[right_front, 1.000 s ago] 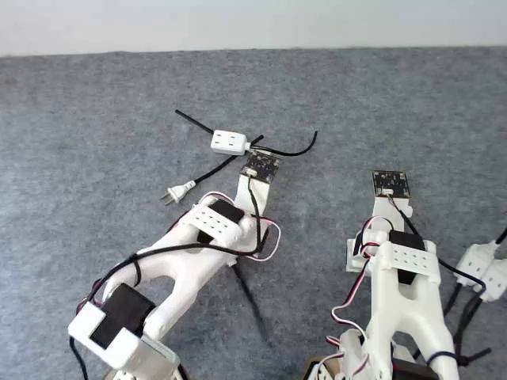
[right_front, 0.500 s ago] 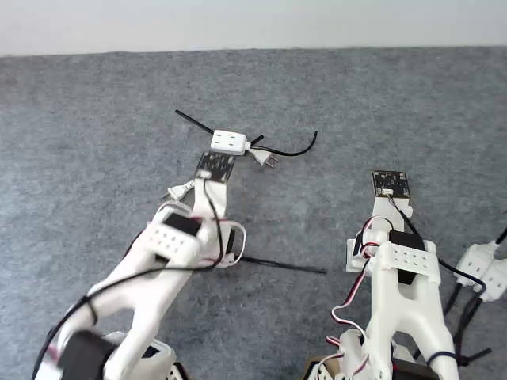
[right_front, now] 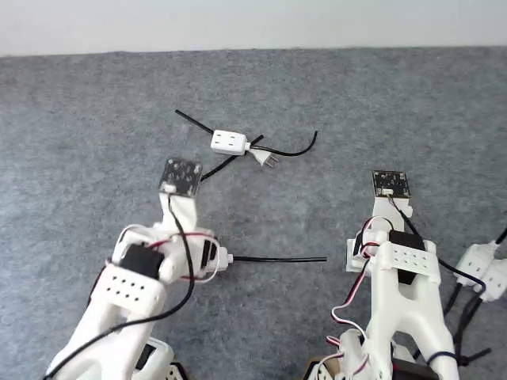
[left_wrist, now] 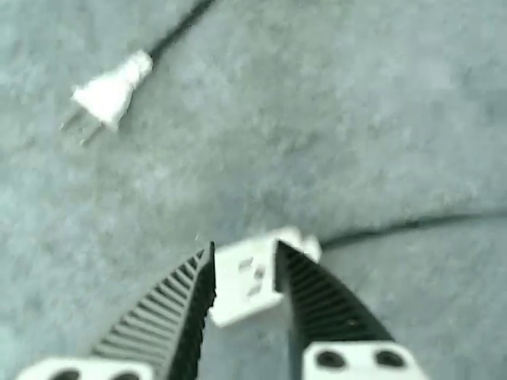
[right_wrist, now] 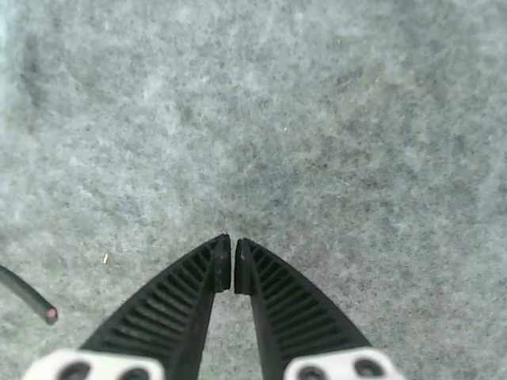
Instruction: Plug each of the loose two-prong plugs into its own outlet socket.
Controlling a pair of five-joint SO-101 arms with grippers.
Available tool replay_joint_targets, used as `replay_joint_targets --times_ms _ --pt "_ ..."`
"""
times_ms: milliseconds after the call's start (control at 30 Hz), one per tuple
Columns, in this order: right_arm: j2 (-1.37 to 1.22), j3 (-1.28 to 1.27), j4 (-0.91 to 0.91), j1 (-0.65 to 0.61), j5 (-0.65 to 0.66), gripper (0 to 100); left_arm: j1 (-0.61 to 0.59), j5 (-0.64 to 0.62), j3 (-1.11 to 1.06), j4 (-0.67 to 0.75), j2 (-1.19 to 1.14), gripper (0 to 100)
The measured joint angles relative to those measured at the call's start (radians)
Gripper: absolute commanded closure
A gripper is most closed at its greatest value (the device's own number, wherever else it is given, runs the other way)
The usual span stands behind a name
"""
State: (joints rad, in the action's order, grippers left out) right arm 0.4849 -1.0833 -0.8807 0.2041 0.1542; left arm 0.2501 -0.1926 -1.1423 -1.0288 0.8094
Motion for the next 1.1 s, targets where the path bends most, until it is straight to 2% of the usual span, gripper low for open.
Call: replay_joint_targets --times_ms 167,300,467,567,700,833,933,1000,1100 --pt "0.011 0.000 0.000 0.000 0.000 99.0 -0.054 0.158 -0.193 0.028 0.118 86" --pt "0.012 0.020 -0.044 -0.003 0.000 99.0 -0.195 0.175 -0.250 0.078 0.221 86" --pt "0.068 0.199 -0.196 -0.057 -0.028 99.0 -0.379 0.180 -0.295 0.138 0.324 86" --pt "0.094 0.324 -0.304 -0.112 -0.028 97.2 -0.470 0.180 -0.293 0.141 0.351 86" --pt "0.095 0.483 -0.466 -0.219 -0.028 85.6 -0.537 0.180 -0.319 0.152 0.354 86" --pt "0.095 0.580 -0.609 -0.368 -0.026 89.0 -0.548 0.183 -0.319 0.152 0.358 86" --pt "0.092 0.629 -0.686 -0.451 0.092 89.8 -0.548 0.183 -0.319 0.152 0.358 86" --pt "0.051 0.669 -0.766 -0.499 0.227 90.2 -0.548 0.199 -0.319 0.152 0.358 86" --pt "-0.068 0.723 -0.868 -0.506 0.433 90.2 -0.548 0.219 -0.319 0.152 0.358 86"
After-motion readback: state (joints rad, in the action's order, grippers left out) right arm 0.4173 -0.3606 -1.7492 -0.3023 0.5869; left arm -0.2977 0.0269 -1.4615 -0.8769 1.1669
